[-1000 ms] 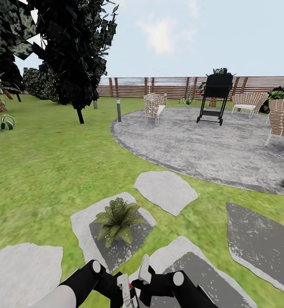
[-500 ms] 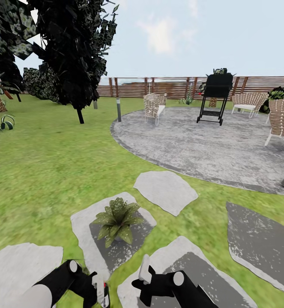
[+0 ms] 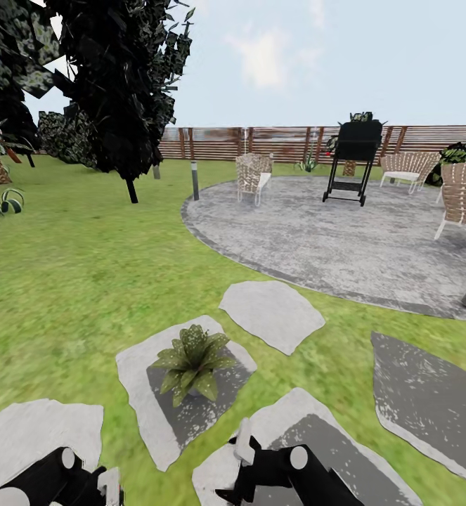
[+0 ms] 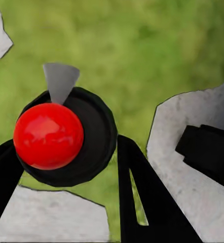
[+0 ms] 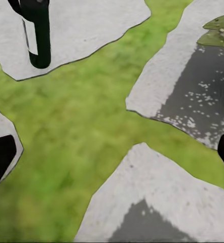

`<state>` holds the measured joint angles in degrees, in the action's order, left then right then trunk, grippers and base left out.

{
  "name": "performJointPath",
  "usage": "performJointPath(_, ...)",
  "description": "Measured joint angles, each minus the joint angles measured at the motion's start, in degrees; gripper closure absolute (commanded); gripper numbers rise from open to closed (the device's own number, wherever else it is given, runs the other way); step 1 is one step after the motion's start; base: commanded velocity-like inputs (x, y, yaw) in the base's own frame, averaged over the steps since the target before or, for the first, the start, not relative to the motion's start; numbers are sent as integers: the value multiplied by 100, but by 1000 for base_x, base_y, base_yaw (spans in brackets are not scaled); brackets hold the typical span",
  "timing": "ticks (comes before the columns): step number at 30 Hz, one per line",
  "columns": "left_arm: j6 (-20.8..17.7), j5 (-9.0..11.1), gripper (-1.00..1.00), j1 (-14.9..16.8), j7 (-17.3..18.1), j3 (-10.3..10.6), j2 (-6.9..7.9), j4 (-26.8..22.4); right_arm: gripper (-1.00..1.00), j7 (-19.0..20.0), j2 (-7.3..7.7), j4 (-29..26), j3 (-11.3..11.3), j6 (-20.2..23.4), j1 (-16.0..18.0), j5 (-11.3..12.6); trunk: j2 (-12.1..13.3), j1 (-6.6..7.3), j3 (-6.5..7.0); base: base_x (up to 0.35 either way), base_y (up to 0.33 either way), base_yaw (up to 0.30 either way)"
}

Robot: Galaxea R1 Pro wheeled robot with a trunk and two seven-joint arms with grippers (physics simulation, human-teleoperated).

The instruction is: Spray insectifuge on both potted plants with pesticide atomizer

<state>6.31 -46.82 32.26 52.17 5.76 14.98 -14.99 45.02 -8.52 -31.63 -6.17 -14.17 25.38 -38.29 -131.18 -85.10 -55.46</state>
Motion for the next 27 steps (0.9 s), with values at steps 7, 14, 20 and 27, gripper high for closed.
performJointPath(7,45,1305,100,-20,-1635,-319,-90,501,-100,-1379,299,537,32,1,-9,48,0,0,0,0,0,0)
performJointPath(14,122,3472,100,-69,-3429,-354,-112,1033,-100,-3924,548,2066,656,-731,-41,148,0,0,-1,0,0,0)
performJointPath(20,792,4211,100,-581,-4401,-334,-444,1089,-100,-6285,575,2469,695,-1450,-280,780,0,0,-1,0,0,0)
performJointPath(27,918,4254,100,-803,-4681,-342,-785,1096,-100,-6502,541,2481,686,-1554,-322,1960,0,0,-1,0,0,0)
